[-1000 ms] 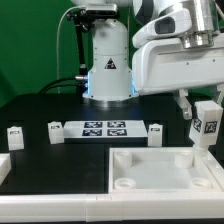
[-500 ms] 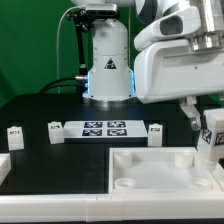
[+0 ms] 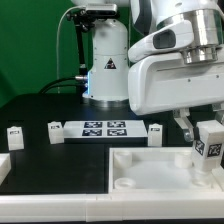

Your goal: Assemble one leg

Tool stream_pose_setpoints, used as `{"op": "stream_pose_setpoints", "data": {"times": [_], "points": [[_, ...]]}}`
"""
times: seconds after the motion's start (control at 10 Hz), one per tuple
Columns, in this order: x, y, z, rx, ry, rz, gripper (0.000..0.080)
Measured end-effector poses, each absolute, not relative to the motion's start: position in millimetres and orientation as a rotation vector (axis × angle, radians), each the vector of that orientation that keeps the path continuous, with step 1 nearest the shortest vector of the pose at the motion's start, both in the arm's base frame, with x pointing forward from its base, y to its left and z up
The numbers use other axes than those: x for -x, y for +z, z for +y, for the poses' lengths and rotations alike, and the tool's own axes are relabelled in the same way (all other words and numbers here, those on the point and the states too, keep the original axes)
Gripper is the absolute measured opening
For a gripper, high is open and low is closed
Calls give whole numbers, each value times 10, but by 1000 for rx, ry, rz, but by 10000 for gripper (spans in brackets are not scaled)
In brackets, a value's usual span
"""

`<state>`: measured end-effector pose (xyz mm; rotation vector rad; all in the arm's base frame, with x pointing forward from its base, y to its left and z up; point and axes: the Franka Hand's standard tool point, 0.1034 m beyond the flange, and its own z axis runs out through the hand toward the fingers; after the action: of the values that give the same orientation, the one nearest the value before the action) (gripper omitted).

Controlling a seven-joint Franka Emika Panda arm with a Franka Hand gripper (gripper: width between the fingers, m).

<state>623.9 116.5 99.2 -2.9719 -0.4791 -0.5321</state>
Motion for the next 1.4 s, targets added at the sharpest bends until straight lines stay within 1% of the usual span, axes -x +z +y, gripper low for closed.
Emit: {"op": "stream_pose_setpoints", "data": {"times": [0.3, 0.8, 1.1, 1.4], "points": [[-6215, 955, 1168, 2972, -525, -480, 292], [-6169, 825, 1172, 2973, -500, -478, 292], [-6188, 806, 1155, 2965, -553, -470, 292], [-6121, 767, 1136, 2954, -626, -461, 292]]}}
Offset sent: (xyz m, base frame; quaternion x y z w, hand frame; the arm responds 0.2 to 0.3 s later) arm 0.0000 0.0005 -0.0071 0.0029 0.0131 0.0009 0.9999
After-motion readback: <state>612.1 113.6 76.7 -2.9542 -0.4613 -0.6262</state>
